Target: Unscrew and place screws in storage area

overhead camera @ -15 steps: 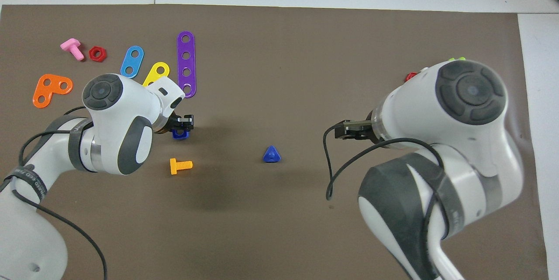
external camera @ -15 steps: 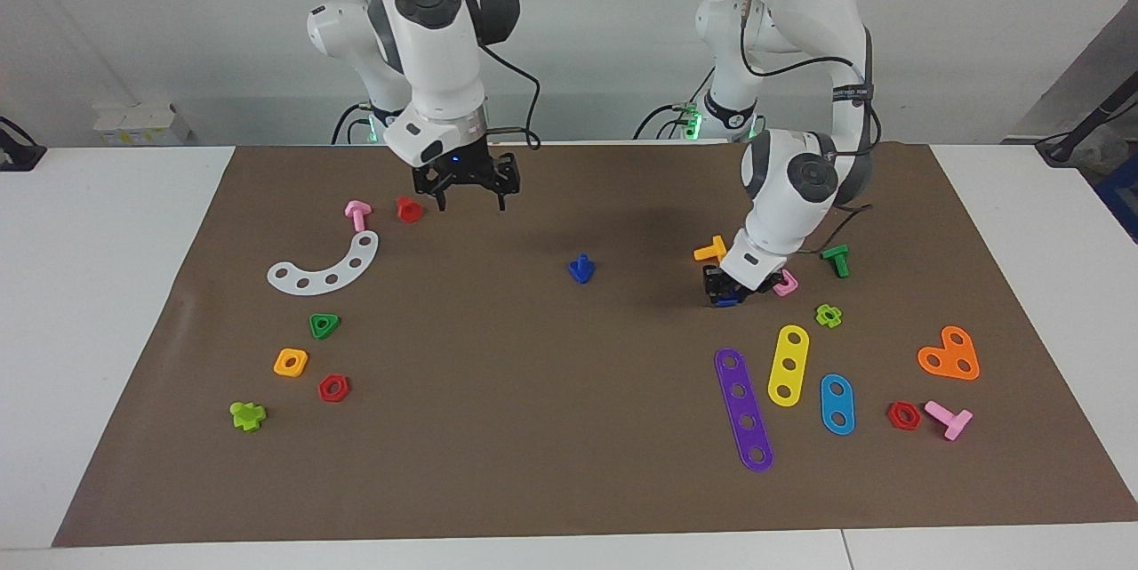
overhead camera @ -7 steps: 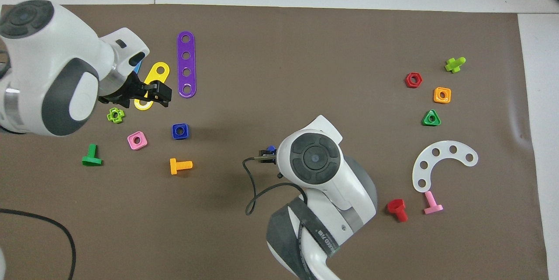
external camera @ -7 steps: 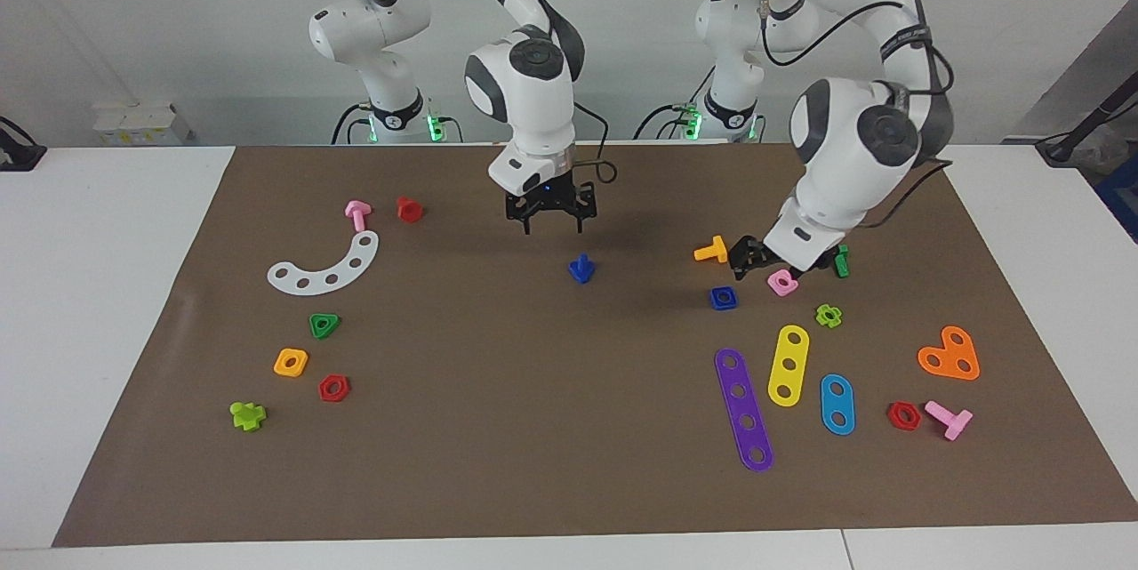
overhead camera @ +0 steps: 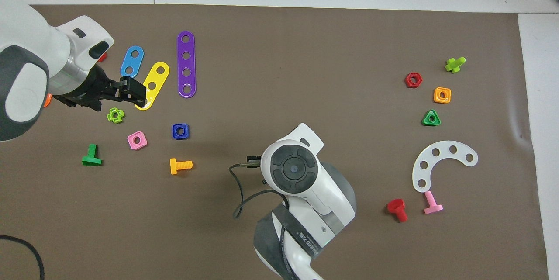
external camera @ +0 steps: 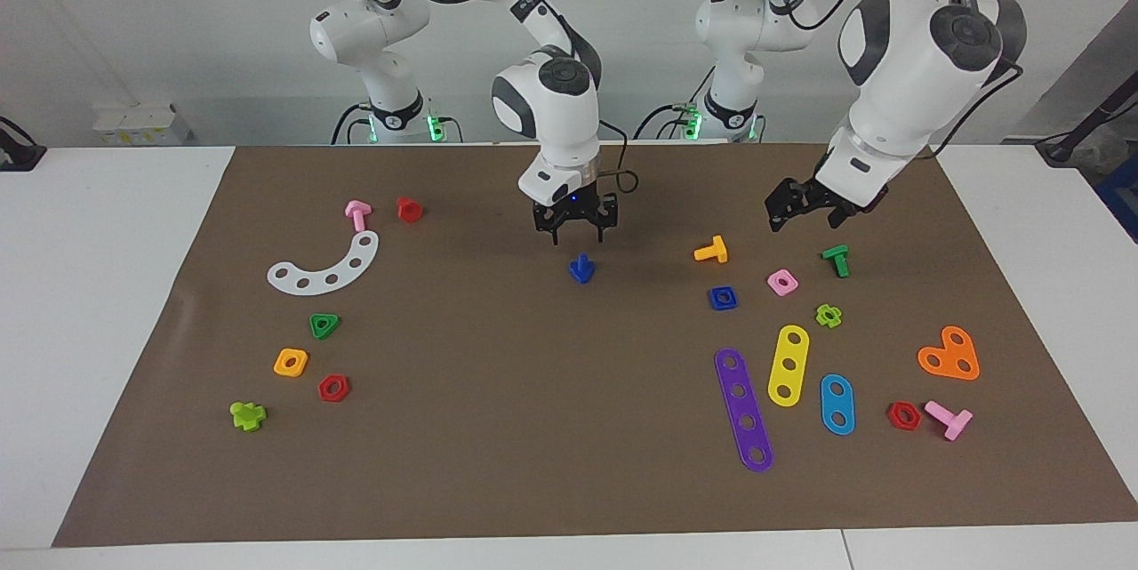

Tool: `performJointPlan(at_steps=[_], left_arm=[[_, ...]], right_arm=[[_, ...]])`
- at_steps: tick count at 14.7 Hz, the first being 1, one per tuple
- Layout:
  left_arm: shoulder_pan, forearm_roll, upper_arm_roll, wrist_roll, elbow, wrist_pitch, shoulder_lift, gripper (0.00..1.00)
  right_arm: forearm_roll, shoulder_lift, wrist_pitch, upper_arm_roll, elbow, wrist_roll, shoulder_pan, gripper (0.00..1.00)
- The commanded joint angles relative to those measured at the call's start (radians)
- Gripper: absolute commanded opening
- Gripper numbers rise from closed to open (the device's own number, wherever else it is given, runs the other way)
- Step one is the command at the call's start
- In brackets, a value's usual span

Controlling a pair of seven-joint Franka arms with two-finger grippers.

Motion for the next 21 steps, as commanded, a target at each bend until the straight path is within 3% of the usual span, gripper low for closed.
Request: performJointPlan(at_steps=[1, 6, 8, 10, 12, 14, 17, 21], left_arm=[[-0.005, 0.022, 0.003, -0.020, -0.013, -0.008, -0.028, 1.00], [0.004, 0.092, 0.003, -0.025, -0.011, -0.020, -0.051, 1.00], [0.006, 0.099, 0.003, -0.025, -0.011, -0.009, -0.060, 1.00], [0.006, 0.099, 0.003, -0.026, -0.029, -0.003, -0.068, 1.00], [0.007, 0.097, 0.003, -0.025, -0.053, -0.002, -0.082, 1.00], [0.006, 0.094, 0.003, -0.020, -0.040, -0.002, -0.080, 1.00], [0.006, 0.089, 0.003, -0.023, -0.004, -0.005, -0.079, 1.00], [0.044, 0.091, 0.013, -0.010, 0.068, -0.070, -0.076, 1.00]], right_arm=[[-0.040, 0.037, 0.059, -0.001, -0.007, 0.015, 0.003, 0.80], [-0.069, 0.059, 0.084, -0.001, -0.007, 0.015, 0.005, 0.74], [-0.071, 0.059, 0.084, -0.001, -0.008, 0.013, 0.005, 0.64], [-0.071, 0.059, 0.081, -0.001, -0.009, 0.013, 0.012, 0.46], [-0.071, 0.057, 0.074, -0.001, -0.009, 0.015, 0.020, 0.17], [-0.069, 0.054, 0.070, -0.001, -0.005, 0.013, 0.015, 0.00], [-0.069, 0.022, 0.061, -0.003, -0.001, -0.002, -0.041, 0.00], [-0.068, -0.030, 0.027, -0.003, -0.008, -0.092, -0.193, 0.00]])
